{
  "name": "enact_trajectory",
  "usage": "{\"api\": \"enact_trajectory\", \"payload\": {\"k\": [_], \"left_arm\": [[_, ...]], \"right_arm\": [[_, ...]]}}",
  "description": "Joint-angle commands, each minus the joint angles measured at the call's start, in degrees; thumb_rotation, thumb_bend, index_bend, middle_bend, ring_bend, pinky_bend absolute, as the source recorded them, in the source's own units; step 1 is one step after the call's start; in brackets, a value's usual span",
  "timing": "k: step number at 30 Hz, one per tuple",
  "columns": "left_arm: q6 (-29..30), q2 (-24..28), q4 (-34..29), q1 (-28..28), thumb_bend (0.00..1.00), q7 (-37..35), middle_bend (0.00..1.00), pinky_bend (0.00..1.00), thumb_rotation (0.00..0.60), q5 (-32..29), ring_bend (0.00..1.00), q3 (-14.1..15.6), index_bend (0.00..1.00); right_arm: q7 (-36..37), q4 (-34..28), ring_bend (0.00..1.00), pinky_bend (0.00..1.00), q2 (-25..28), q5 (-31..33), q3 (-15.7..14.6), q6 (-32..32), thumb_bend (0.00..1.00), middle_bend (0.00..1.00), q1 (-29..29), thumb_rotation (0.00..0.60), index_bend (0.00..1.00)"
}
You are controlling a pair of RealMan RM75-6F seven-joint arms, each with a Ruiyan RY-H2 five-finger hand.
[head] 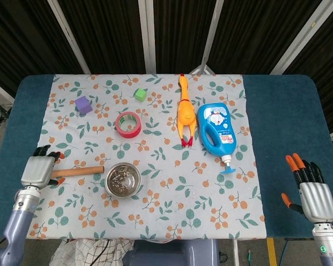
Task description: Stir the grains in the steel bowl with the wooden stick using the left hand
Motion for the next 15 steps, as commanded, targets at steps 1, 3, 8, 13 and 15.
{"api": "enact_trajectory", "payload": {"k": [1, 3, 8, 13, 15], "left_arm": [[-0.9, -3.4, 2.0, -2.2, 0.27, 2.9, 0.38, 0.13, 0.6, -2.8, 0.1, -0.5, 0.36], [-1.1, -5.2, 2.9, -3.1, 0.3, 4.0, 0.38, 0.13, 0.6, -4.0, 0.1, -0.6, 0.37], [-2.0, -8.7, 4.4, -5.4, 0.34, 6.1, 0.4, 0.13, 0.6, -6.1, 0.1, -0.7, 0.39], [-1.9, -10.6, 4.2, -6.9, 0.36, 7.7, 0.43, 0.13, 0.6, -7.2, 0.11, -0.5, 0.42], [-1.7, -11.0, 3.9, -7.3, 0.36, 7.9, 0.43, 0.13, 0.6, -7.6, 0.11, -0.5, 0.42]], "right_arm": [[0.3, -0.2, 0.0, 0.0, 0.2, 0.2, -0.1, 0.0, 0.32, 0.0, -0.2, 0.6, 0.0], [0.5, -0.3, 0.0, 0.0, 0.4, 0.4, -0.1, 0.0, 0.32, 0.0, -0.2, 0.6, 0.0], [0.8, -0.5, 0.0, 0.0, 0.6, 0.7, -0.1, -0.1, 0.32, 0.0, -0.4, 0.6, 0.0], [1.0, -0.6, 0.0, 0.0, 0.8, 0.8, -0.2, -0.1, 0.32, 0.0, -0.5, 0.6, 0.0], [1.0, -0.6, 0.0, 0.0, 0.8, 0.8, -0.2, 0.0, 0.32, 0.0, -0.5, 0.6, 0.0]]}}
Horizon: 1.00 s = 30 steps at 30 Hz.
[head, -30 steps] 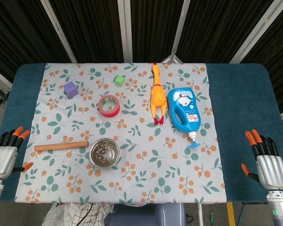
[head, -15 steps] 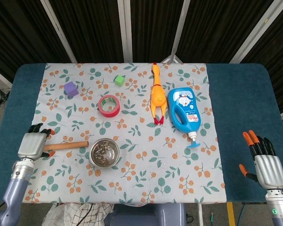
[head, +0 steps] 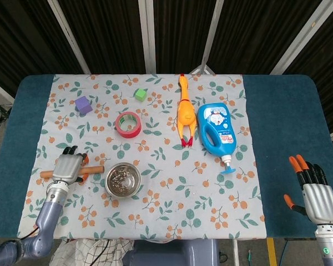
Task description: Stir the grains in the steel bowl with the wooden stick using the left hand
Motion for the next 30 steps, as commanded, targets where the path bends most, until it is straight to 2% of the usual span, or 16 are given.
{"api": "enact_trajectory", "payload": {"k": [1, 13, 19, 22, 27, 30], "left_arm": [[0.3, -0.4, -0.4, -0.5, 0.36, 0.2, 0.44, 0.13, 0.6, -0.4, 0.11, 0.0, 0.42], [0.7, -1.7, -0.7, -1.9, 0.38, 0.3, 0.47, 0.13, 0.6, -2.4, 0.11, 0.6, 0.45], [0.7, -2.5, -0.1, -2.4, 0.42, 0.1, 0.49, 0.13, 0.6, -3.1, 0.12, 1.1, 0.45], [0.8, -2.8, 0.0, -2.6, 0.5, -0.2, 0.51, 0.13, 0.6, -3.0, 0.13, 1.4, 0.47], [1.1, -3.1, 0.1, -2.7, 0.75, -0.8, 0.58, 0.13, 0.6, -2.7, 0.16, 1.8, 0.52], [1.5, -3.0, 0.0, -2.6, 0.85, -1.4, 0.61, 0.13, 0.6, -2.1, 0.18, 2.1, 0.55]], "right_arm": [[0.0, 0.0, 0.0, 0.0, 0.0, 0.0, 0.0, 0.0, 0.32, 0.0, 0.0, 0.6, 0.0], [0.1, -0.3, 0.0, 0.0, 0.1, 0.1, -0.1, -0.3, 0.32, 0.0, 0.0, 0.6, 0.0], [0.0, -0.6, 0.0, 0.0, 0.2, 0.4, -0.1, -0.4, 0.32, 0.0, 0.0, 0.6, 0.0], [0.0, -0.7, 0.0, 0.0, 0.2, 0.5, -0.1, -0.5, 0.32, 0.0, 0.0, 0.6, 0.0], [0.0, -0.7, 0.0, 0.0, 0.2, 0.6, -0.1, -0.6, 0.32, 0.0, 0.0, 0.6, 0.0], [0.1, -0.8, 0.0, 0.0, 0.3, 0.7, -0.1, -0.6, 0.32, 0.0, -0.1, 0.6, 0.0]]}}
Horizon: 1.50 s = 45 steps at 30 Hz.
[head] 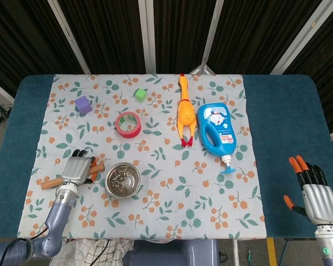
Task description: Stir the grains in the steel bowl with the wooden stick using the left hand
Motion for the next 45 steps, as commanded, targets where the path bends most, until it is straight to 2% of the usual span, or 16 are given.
{"api": "enact_trajectory", "payload": {"k": [1, 6, 14, 21, 25, 28, 31, 32, 37, 41, 45], "left_arm": [[0.4, 0.1, -0.2, 0.1, 0.88, -0.5, 0.62, 0.13, 0.6, 0.7, 0.19, 0.3, 0.55], [1.1, 0.9, -0.8, 0.3, 0.93, -2.2, 0.63, 0.13, 0.6, 2.1, 0.19, 0.3, 0.57], [2.5, 3.8, -3.3, 0.3, 0.94, -4.5, 0.64, 0.13, 0.6, 3.3, 0.2, -1.4, 0.57], [4.3, 7.4, -7.1, 0.5, 0.94, -8.6, 0.65, 0.13, 0.6, 5.1, 0.2, -4.1, 0.58], [6.5, 8.0, -8.7, 1.1, 0.94, -14.4, 0.65, 0.13, 0.6, 8.8, 0.2, -6.0, 0.58], [9.5, 6.8, -8.4, 2.1, 0.93, -22.4, 0.65, 0.13, 0.6, 14.4, 0.2, -7.1, 0.58], [11.1, 5.1, -8.2, 2.6, 0.93, -27.7, 0.65, 0.13, 0.6, 17.3, 0.2, -7.4, 0.58], [11.9, 3.4, -9.4, 2.4, 0.93, -31.6, 0.65, 0.13, 0.6, 19.0, 0.2, -8.2, 0.58], [14.7, -1.0, -7.3, 2.2, 0.92, -40.7, 0.67, 0.15, 0.6, 24.6, 0.21, -8.4, 0.59], [16.3, -4.6, -5.1, 2.0, 0.92, -46.2, 0.68, 0.15, 0.6, 27.5, 0.22, -8.3, 0.6], [16.9, -6.6, -3.5, 1.4, 0.92, -48.5, 0.69, 0.15, 0.6, 29.2, 0.22, -8.4, 0.61]], "right_arm": [[0.0, 0.0, 0.0, 0.0, 0.0, 0.0, 0.0, 0.0, 0.32, 0.0, 0.0, 0.6, 0.0], [-0.1, -0.1, 0.0, 0.0, 0.0, 0.1, 0.0, 0.0, 0.32, 0.0, 0.0, 0.6, 0.0], [-0.2, -0.5, 0.0, 0.0, 0.1, 0.5, 0.0, -0.3, 0.32, 0.0, -0.1, 0.6, 0.0], [-0.1, -0.7, 0.0, 0.0, 0.2, 0.8, 0.1, -0.4, 0.32, 0.0, -0.1, 0.6, 0.0], [0.0, -0.7, 0.0, 0.0, 0.1, 0.8, 0.2, -0.2, 0.32, 0.0, -0.1, 0.6, 0.0], [0.1, -0.7, 0.0, 0.0, 0.1, 0.7, 0.2, -0.1, 0.32, 0.0, -0.1, 0.6, 0.0], [0.4, -0.9, 0.0, 0.0, 0.1, 0.9, 0.2, -0.3, 0.32, 0.0, -0.2, 0.6, 0.0], [0.6, -1.0, 0.0, 0.0, 0.1, 0.9, 0.2, -0.3, 0.32, 0.0, -0.2, 0.6, 0.0], [1.0, -0.9, 0.0, 0.0, 0.2, 1.0, 0.2, -0.5, 0.32, 0.0, -0.1, 0.6, 0.0], [1.4, -0.9, 0.0, 0.0, 0.2, 1.3, 0.3, -0.7, 0.32, 0.0, -0.1, 0.6, 0.0], [1.7, -1.0, 0.0, 0.0, 0.2, 1.6, 0.4, -0.9, 0.32, 0.0, 0.0, 0.6, 0.0]]}}
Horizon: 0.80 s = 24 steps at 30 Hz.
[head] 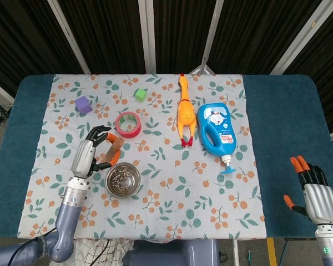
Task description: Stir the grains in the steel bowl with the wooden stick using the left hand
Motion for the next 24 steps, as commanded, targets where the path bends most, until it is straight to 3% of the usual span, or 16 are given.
{"api": "enact_trajectory", "payload": {"k": [1, 7, 10, 18, 24], "left_arm": [[0.9, -1.4, 1.2, -0.5, 0.92, -1.7, 0.69, 0.15, 0.6, 1.4, 0.22, -0.3, 0.61], [2.3, -3.1, 2.6, -1.1, 0.93, -6.1, 0.69, 0.15, 0.6, 5.0, 0.22, 0.0, 0.61], [6.2, -6.8, 8.0, -0.5, 0.93, -14.4, 0.7, 0.15, 0.6, 11.1, 0.22, 3.6, 0.61], [9.6, -10.7, 16.4, 0.4, 0.93, -23.9, 0.71, 0.15, 0.6, 13.9, 0.23, 5.7, 0.62], [9.2, -12.3, 18.8, 0.9, 0.93, -27.3, 0.71, 0.15, 0.6, 12.6, 0.23, 6.0, 0.62]], "right_arm": [[0.2, -0.1, 0.0, 0.0, 0.0, 0.2, 0.0, -0.2, 0.32, 0.0, 0.0, 0.6, 0.0], [0.6, -0.3, 0.0, 0.0, 0.1, 0.9, 0.2, -0.7, 0.32, 0.0, 0.1, 0.6, 0.0], [0.1, -0.3, 0.0, 0.0, 0.1, 0.9, 0.2, -0.7, 0.32, 0.0, 0.1, 0.6, 0.0], [-0.2, -0.2, 0.0, 0.0, 0.0, 1.1, 0.3, -0.3, 0.32, 0.0, -0.1, 0.6, 0.0], [-0.4, -0.1, 0.0, 0.0, -0.1, 1.4, 0.4, -0.1, 0.32, 0.0, -0.2, 0.6, 0.0]]}}
